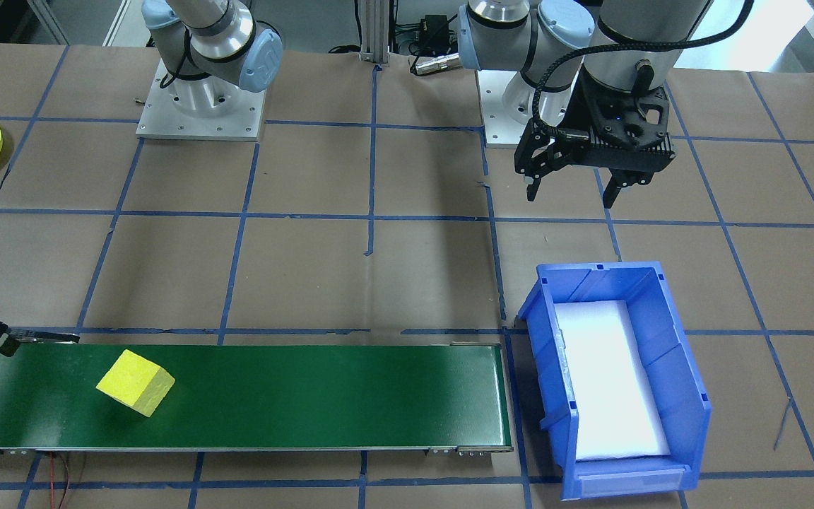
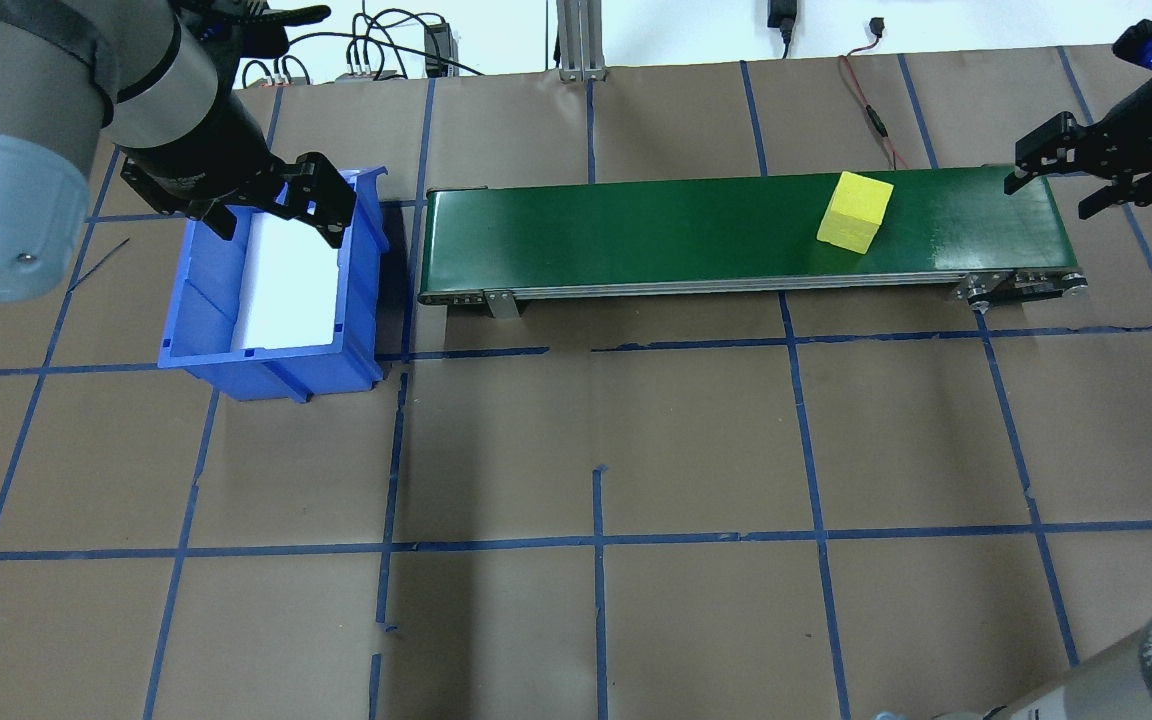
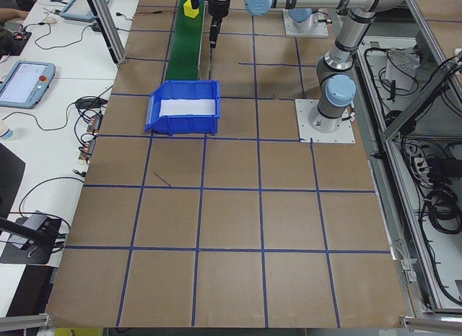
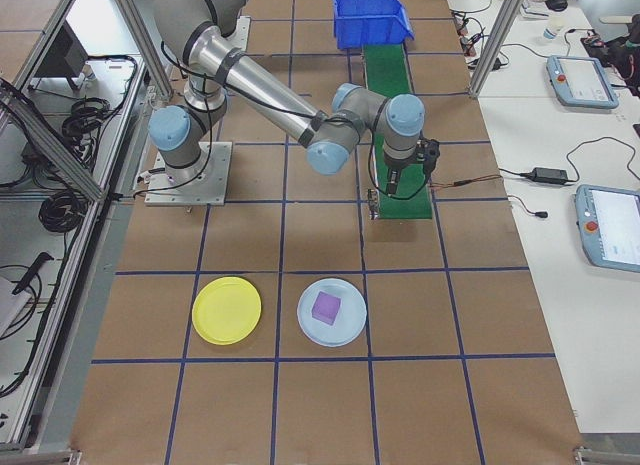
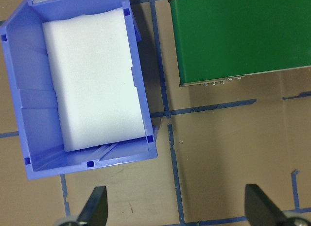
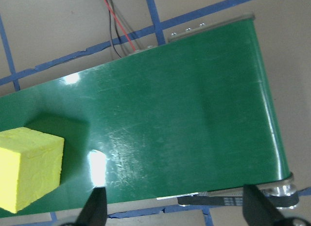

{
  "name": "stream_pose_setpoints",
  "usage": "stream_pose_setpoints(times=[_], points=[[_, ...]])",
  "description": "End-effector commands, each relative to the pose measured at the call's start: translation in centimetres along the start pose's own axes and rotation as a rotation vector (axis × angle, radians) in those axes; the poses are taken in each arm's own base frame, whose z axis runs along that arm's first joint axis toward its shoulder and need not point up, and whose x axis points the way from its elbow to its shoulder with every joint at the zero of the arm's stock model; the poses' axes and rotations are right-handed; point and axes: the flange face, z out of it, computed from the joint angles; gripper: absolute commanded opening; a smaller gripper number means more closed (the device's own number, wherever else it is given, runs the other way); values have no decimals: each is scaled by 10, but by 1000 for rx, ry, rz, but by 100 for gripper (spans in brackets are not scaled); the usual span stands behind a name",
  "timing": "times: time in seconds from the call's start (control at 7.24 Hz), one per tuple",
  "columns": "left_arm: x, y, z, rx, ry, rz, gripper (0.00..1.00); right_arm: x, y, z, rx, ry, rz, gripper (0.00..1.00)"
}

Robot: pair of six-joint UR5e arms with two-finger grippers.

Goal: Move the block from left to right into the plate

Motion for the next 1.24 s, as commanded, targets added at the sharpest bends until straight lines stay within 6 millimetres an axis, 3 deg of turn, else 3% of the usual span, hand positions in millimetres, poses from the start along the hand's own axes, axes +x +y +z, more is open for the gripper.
stream_pose_setpoints(times=[0.0,0.41,1.1], points=[[-1,0,-1,2,-2,9,100,-32,1,11,-12,-12,-14,95],[1,0,-1,1,3,11,100,-35,-4,12,18,-26,-11,95],[3,2,2,-7,0,14,100,-39,-13,35,27,-63,42,100]])
